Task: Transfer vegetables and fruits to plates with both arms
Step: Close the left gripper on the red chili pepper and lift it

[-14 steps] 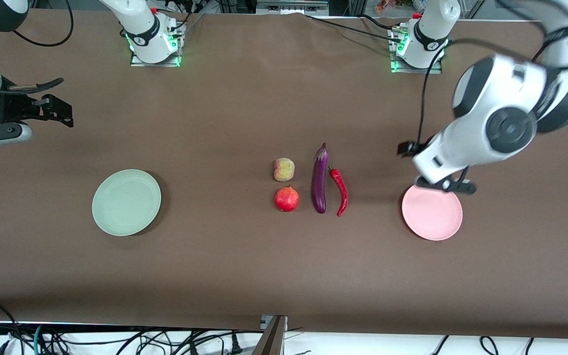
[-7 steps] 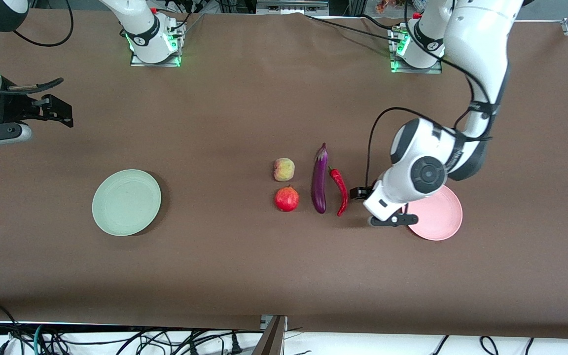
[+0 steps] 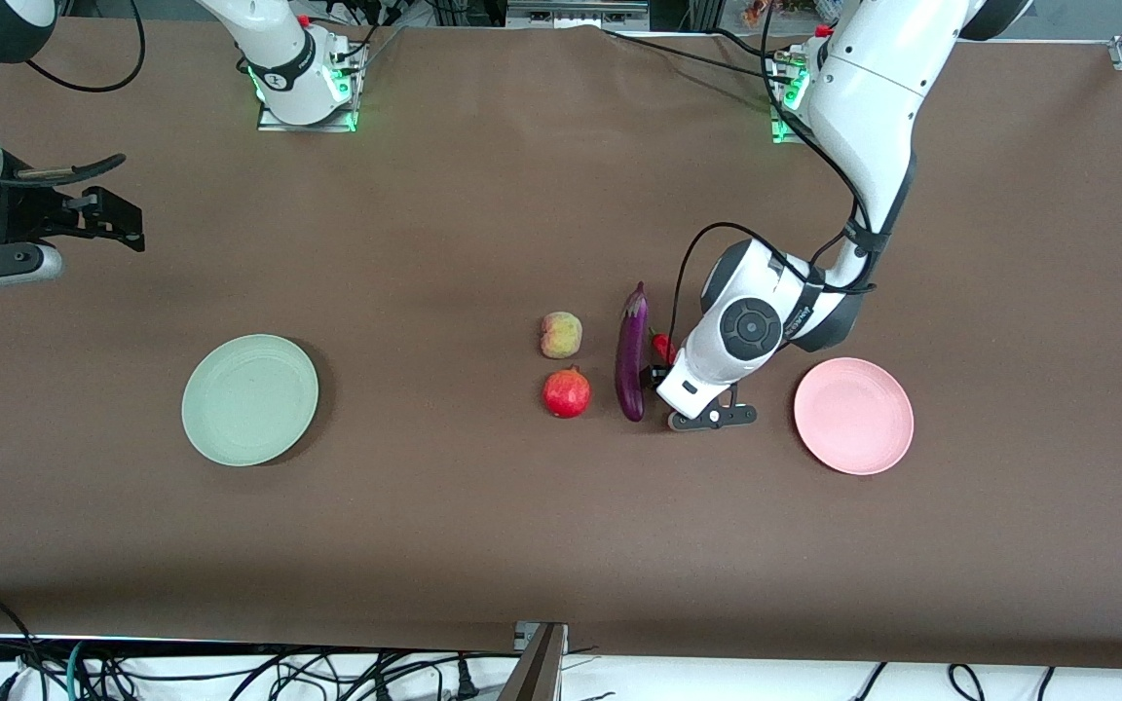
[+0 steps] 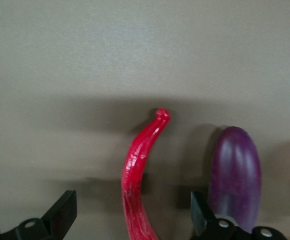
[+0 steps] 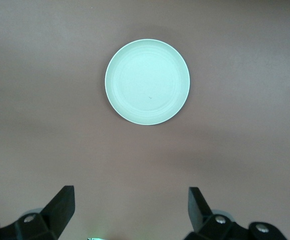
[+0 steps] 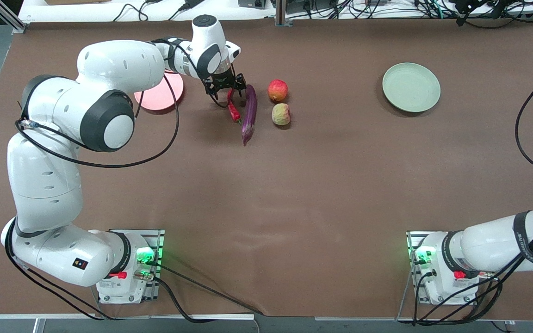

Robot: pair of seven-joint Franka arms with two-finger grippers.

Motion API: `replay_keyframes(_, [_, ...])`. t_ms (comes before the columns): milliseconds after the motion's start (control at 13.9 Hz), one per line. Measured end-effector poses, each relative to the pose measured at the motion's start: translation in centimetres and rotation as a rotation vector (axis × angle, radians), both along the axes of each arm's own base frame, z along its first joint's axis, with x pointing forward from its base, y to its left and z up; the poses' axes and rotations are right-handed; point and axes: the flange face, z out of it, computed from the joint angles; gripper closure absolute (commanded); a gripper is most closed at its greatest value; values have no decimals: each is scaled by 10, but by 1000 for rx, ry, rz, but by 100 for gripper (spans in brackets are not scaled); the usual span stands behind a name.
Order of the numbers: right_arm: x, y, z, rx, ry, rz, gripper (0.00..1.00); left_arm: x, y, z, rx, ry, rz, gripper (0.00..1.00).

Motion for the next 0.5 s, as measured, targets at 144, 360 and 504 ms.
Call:
replay_keyframes(144, [0, 0, 0, 0, 0, 0, 0, -1, 2, -2, 4, 3, 4, 4])
replay_keyframes(360, [0, 0, 0, 0, 0, 0, 0, -6, 4, -11, 13, 22, 6, 39])
replay_keyframes(504, [0, 0, 0, 0, 0, 0, 0, -9, 6, -17, 18, 32, 7, 67])
